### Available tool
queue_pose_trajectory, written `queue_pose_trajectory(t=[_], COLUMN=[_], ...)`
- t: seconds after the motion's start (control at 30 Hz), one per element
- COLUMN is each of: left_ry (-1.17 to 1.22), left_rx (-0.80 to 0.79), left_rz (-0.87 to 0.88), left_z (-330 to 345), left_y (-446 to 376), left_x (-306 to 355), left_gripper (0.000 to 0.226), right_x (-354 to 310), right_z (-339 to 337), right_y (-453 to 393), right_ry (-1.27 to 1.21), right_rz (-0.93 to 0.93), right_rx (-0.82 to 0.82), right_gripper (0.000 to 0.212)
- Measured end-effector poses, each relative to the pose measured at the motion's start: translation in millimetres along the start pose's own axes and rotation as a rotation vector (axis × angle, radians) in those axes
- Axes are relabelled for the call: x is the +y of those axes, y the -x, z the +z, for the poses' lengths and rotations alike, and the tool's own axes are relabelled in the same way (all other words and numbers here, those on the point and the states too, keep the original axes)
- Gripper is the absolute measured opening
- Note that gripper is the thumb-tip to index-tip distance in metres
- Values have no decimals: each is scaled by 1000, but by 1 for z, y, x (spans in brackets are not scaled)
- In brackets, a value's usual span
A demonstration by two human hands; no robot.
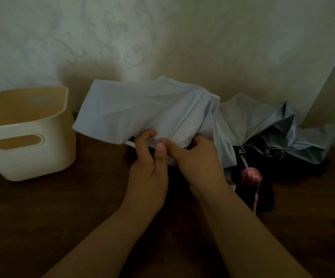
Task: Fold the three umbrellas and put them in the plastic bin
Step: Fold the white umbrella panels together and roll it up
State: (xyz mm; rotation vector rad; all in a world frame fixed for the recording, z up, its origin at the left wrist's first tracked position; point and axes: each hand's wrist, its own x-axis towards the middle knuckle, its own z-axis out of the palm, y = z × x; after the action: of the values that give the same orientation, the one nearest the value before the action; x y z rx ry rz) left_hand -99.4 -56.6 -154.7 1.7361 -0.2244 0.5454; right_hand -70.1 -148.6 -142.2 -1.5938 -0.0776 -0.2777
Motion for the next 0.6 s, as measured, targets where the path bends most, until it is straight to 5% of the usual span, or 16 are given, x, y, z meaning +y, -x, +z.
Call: queue_pose_trajectory(t=[0.1,0.3,0.4,0.53,0.6], left_ry=[87,359,426,510,517], left_rx=[-74,-126,-108,-103,-131], left_rz=[-86,-294,-323,-319,-306], left_z=[-4,-19,-18,-16,-16], left_y=[-7,-22,-21,-19,-19], left_x=[-2,-12,-10,-6,-5], left_gripper=[28,34,24,25,29], right_x=[-3,-16,-16,-19,-17], right_z=[3,-1,-7,-26,-36], right_y=[5,5,2,-4,-9], right_ry=[64,253,444,545,609], right_rz=[-79,-63,-236,-407,-389], right_rx=[-21,-165,95,344,313], right_gripper=[16,38,16,65,60])
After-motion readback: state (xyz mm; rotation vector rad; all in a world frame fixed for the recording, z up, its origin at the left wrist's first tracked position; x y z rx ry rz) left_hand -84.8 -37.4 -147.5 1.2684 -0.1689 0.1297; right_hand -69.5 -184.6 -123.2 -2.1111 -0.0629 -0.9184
